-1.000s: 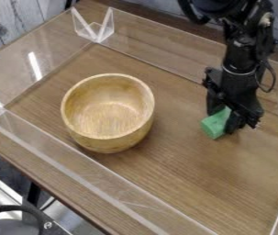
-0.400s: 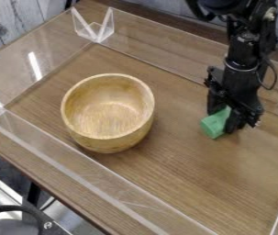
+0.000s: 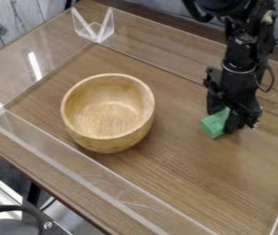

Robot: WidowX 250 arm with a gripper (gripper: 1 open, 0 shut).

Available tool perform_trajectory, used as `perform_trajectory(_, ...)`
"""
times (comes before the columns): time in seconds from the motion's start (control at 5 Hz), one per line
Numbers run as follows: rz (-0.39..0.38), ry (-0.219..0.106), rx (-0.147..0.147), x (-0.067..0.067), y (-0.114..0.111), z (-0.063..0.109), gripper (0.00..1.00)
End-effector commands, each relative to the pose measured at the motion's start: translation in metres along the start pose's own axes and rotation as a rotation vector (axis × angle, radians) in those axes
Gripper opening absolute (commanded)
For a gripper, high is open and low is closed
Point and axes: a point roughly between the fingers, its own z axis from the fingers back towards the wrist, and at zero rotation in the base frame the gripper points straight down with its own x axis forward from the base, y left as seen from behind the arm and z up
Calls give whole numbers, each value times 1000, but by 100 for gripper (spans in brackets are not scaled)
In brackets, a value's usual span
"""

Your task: Remove the green block from inside the brown bowl and put it on the table

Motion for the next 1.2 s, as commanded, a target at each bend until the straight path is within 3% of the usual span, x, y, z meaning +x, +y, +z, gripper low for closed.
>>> perform_trajectory(0.0,-21,15,-9,-6,-1,4,0)
perform_trajectory(0.2,-42,24,-26,-9,-4,7,0)
perform_trajectory(0.4,-57,15,-9,-15,-5,9,0)
perform_trajectory(0.8,-46,-16,2,-15,-2,9,0)
perform_trajectory(1.0,-41,-16,-18,-13,4,9,0)
